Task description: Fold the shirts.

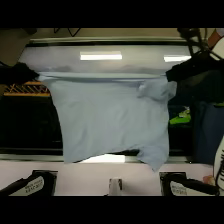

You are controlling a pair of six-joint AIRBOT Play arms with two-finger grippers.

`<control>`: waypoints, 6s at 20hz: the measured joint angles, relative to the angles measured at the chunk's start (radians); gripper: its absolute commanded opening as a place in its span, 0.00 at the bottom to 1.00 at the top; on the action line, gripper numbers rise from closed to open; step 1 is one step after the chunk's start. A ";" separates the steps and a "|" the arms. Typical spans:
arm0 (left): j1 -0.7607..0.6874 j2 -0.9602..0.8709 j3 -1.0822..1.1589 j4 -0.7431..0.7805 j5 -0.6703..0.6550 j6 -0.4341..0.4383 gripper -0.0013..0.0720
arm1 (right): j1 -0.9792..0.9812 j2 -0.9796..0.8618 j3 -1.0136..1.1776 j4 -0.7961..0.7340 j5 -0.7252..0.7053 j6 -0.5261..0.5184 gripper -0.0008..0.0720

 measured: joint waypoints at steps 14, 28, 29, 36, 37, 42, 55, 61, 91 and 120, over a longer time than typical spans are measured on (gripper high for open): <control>-0.059 -0.314 -0.092 -0.005 0.025 -0.003 0.85 | -0.028 -0.323 -0.016 0.400 -0.217 -0.018 0.70; 0.118 -0.093 -0.729 0.046 -0.153 0.045 0.85 | -0.359 0.075 -0.605 0.217 0.150 -0.311 0.67; 0.109 -0.091 -0.751 0.031 -0.128 0.049 0.85 | -0.360 0.090 -0.636 0.218 0.150 -0.319 0.67; -0.010 -0.123 -0.808 -0.087 -0.018 0.048 0.21 | -0.371 0.126 -0.702 0.205 0.125 -0.336 0.86; -0.020 -0.130 -0.811 -0.085 0.008 0.050 0.07 | -0.370 0.126 -0.705 0.205 0.119 -0.337 0.85; -0.046 -0.126 -0.803 -0.098 0.047 0.053 0.06 | -0.328 0.111 -0.742 0.219 0.041 -0.344 0.84; -0.051 0.133 -0.704 -0.102 0.041 0.061 0.06 | -0.182 -0.014 -0.720 0.289 -0.181 -0.327 0.05; -0.051 0.314 -0.069 -0.108 0.168 0.064 0.06 | -0.179 0.306 -0.282 0.287 -0.272 -0.463 0.05; -0.050 -0.111 0.041 0.138 0.017 -0.047 0.06 | -0.179 -0.076 -0.007 0.187 -0.033 -0.189 0.05; 0.053 -0.196 -0.654 0.050 -0.151 0.003 0.83 | -0.408 0.068 -0.541 0.204 0.153 -0.312 0.67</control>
